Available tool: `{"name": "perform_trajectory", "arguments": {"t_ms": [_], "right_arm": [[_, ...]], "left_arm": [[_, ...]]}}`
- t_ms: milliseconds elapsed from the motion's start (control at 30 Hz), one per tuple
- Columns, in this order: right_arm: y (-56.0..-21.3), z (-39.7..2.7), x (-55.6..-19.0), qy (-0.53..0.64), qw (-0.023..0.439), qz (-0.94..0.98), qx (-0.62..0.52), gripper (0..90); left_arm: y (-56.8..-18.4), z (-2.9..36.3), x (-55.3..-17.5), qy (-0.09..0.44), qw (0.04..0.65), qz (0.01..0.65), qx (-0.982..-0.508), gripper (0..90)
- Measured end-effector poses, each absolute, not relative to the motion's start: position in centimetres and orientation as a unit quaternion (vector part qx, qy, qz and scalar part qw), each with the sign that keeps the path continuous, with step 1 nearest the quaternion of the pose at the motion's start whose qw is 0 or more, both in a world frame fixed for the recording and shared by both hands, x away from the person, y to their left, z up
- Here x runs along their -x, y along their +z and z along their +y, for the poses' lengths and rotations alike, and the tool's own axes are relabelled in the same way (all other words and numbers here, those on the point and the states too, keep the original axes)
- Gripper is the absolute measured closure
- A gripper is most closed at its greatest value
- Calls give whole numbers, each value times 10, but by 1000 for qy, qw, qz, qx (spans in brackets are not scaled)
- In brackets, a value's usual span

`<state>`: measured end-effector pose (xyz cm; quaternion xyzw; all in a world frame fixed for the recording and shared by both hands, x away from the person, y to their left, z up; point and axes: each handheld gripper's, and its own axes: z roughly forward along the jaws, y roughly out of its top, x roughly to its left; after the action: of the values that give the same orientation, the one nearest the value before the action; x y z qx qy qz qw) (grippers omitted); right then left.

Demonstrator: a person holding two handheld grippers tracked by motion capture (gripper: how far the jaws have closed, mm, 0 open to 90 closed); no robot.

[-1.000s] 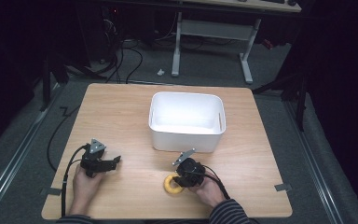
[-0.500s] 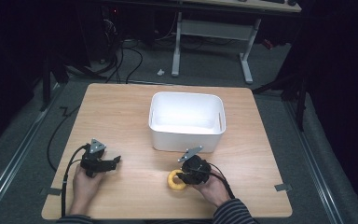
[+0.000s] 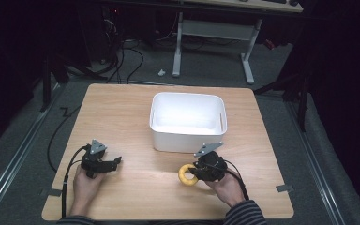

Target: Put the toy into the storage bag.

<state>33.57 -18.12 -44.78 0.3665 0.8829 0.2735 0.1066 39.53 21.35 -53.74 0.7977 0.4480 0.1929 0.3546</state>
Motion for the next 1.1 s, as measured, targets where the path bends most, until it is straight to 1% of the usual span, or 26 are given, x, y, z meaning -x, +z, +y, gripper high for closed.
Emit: {"name": "perform_trajectory", "arguments": {"t_ms": [133, 233, 467, 567, 1100], "right_arm": [[-443, -188, -335, 269, 115, 882, -371, 699], [-434, -199, -335, 267, 133, 875, -382, 699], [-421, -212, -335, 263, 143, 871, -390, 700], [-415, -216, -336, 254, 156, 871, -390, 699], [-382, -232, -343, 256, 174, 862, -402, 699]], "left_arm": [[-537, 213, -395, 193, 355, 448, -798, 223], [-537, 213, -395, 193, 355, 448, -798, 223], [-537, 213, -396, 193, 355, 449, -797, 224], [-537, 213, -396, 194, 354, 449, -797, 224], [-537, 213, -396, 194, 354, 449, -797, 224]]}}
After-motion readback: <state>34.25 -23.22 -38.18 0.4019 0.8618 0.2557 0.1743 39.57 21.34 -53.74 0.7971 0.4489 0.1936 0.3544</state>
